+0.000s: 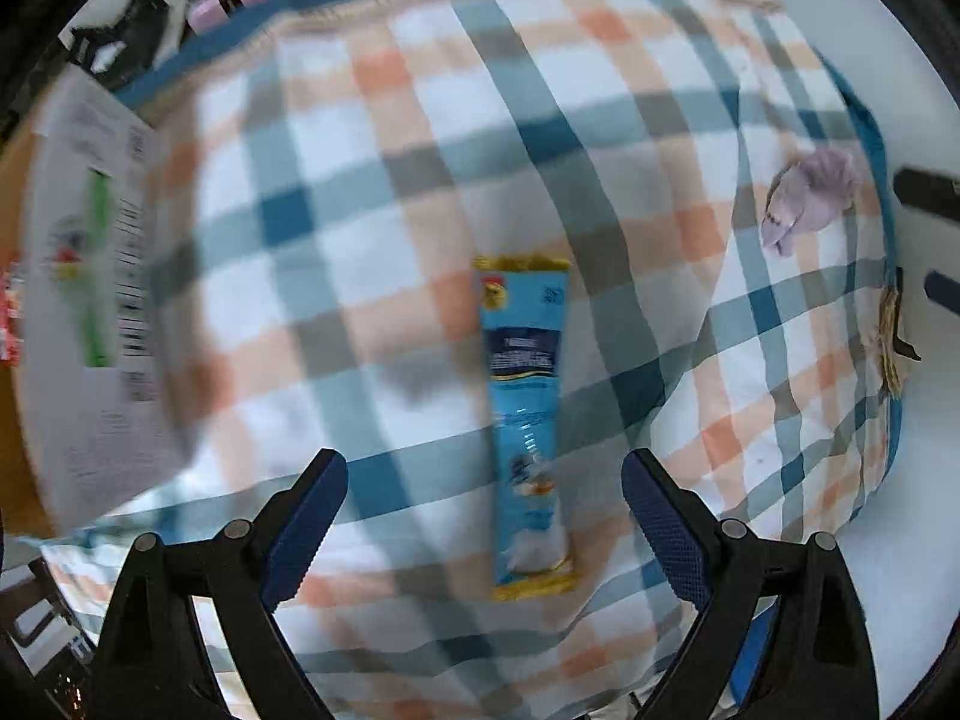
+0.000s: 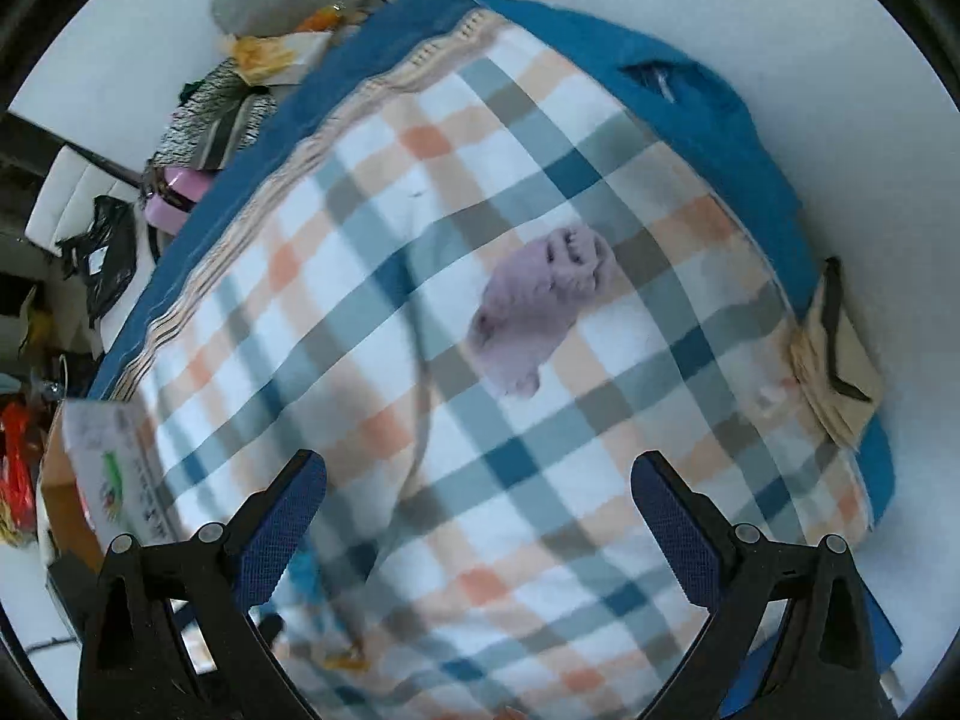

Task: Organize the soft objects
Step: 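Grasp the blue Nestle tube with left tool while right tool grasps lilac sock, then carry tube and sock into the box and open both tools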

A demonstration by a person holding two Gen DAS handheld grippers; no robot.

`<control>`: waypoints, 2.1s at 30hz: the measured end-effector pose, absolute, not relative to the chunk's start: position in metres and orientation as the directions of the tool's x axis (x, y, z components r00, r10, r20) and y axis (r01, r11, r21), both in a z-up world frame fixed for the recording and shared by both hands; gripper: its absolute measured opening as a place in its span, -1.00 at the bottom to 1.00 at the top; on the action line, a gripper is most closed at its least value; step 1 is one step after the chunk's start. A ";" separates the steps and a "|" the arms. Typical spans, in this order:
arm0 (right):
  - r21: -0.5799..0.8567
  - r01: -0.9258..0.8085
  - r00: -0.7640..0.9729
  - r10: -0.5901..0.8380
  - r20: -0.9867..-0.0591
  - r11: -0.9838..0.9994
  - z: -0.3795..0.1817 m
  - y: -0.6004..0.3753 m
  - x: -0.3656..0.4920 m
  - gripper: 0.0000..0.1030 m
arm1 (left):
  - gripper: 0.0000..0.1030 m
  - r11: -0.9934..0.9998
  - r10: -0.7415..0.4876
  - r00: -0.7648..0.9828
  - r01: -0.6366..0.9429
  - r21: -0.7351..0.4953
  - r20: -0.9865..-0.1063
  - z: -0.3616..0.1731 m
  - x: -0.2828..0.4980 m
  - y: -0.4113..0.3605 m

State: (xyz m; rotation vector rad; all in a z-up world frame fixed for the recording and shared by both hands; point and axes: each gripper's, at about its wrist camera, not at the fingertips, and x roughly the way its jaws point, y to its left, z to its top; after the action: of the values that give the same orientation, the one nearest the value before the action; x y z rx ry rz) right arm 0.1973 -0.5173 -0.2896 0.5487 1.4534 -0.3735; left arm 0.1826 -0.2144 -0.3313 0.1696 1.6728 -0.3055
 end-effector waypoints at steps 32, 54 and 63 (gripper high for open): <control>0.113 0.620 -0.034 0.171 -0.985 0.776 -0.406 -0.540 0.250 -0.05 | -0.57 0.957 0.008 -0.169 0.287 -0.041 -0.986 -0.373 0.193 -0.243; 0.229 0.384 0.108 0.203 -0.973 0.895 -0.280 -0.418 0.227 -0.08 | -0.70 0.958 -0.183 0.043 0.231 -0.169 -0.982 -0.231 0.189 -0.167; 0.311 0.211 0.161 0.281 -0.946 0.927 -0.212 -0.310 0.214 -0.08 | -0.70 0.963 -0.236 0.191 0.180 -0.202 -0.953 -0.149 0.195 -0.071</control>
State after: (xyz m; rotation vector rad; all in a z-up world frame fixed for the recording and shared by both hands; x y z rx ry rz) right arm 0.2143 -0.3096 -0.2116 0.4169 1.4213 0.0517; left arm 0.1949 -0.0709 -0.1492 -0.0488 1.3479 -0.2924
